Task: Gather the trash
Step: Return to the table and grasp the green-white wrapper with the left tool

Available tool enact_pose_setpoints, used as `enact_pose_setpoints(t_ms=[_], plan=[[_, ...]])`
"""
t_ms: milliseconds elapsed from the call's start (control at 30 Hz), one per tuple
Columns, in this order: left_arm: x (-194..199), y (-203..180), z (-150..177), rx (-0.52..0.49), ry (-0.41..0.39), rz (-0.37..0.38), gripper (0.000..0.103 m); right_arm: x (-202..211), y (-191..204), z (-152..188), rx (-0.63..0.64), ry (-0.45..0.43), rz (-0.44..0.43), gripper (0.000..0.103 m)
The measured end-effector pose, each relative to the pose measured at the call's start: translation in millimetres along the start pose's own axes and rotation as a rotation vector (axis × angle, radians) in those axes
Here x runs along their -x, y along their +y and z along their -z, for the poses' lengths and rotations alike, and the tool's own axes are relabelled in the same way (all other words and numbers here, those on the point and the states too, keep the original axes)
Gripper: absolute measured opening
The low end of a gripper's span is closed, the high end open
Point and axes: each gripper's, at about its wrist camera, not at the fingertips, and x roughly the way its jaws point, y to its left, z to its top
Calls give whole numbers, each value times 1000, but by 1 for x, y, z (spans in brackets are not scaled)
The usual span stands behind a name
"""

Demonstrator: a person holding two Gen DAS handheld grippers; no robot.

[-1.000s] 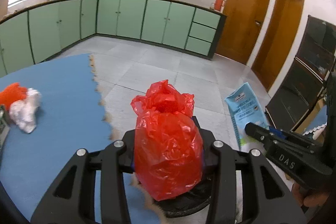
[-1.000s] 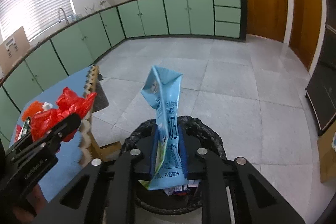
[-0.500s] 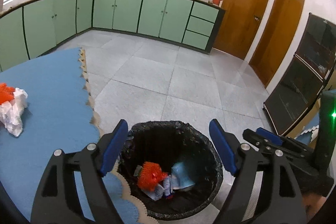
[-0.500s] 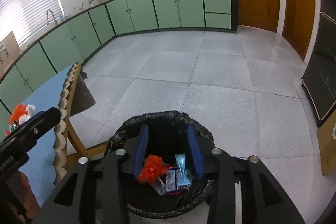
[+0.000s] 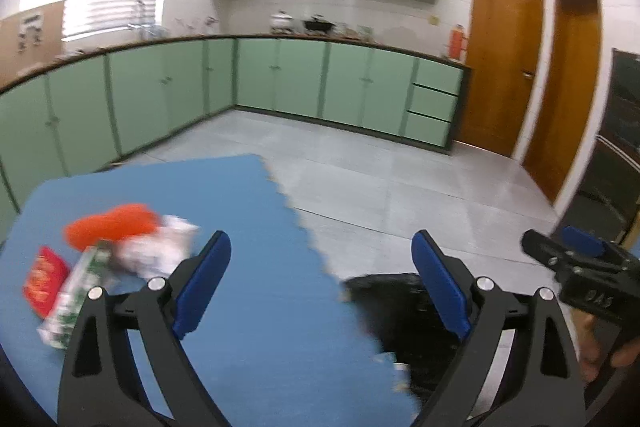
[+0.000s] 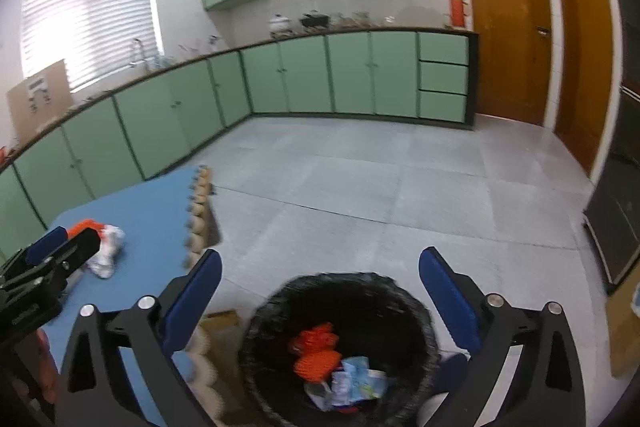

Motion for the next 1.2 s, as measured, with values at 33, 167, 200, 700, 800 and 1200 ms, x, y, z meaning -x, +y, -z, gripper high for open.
enact_pose_setpoints(t_ms=[33, 167, 200, 700, 800, 1200], plan=[[4, 9, 0, 3, -6, -22, 89, 0, 10, 0, 7, -7, -22, 97], [18, 49, 0, 7, -19, -134, 89, -4, 49, 2, 41, -23, -84, 97], [21, 59, 1, 8, -18, -158, 89, -6, 61, 3, 53, -26, -101, 97], [40, 173, 27, 79, 51, -367, 89, -28, 175, 26, 153, -22, -242, 97], [32, 179, 33, 86, 76, -363, 89, -31, 180, 27, 154, -16, -245, 97], [-6, 194, 51, 116, 230, -366, 77, -48, 196, 34, 168, 22, -251, 97]])
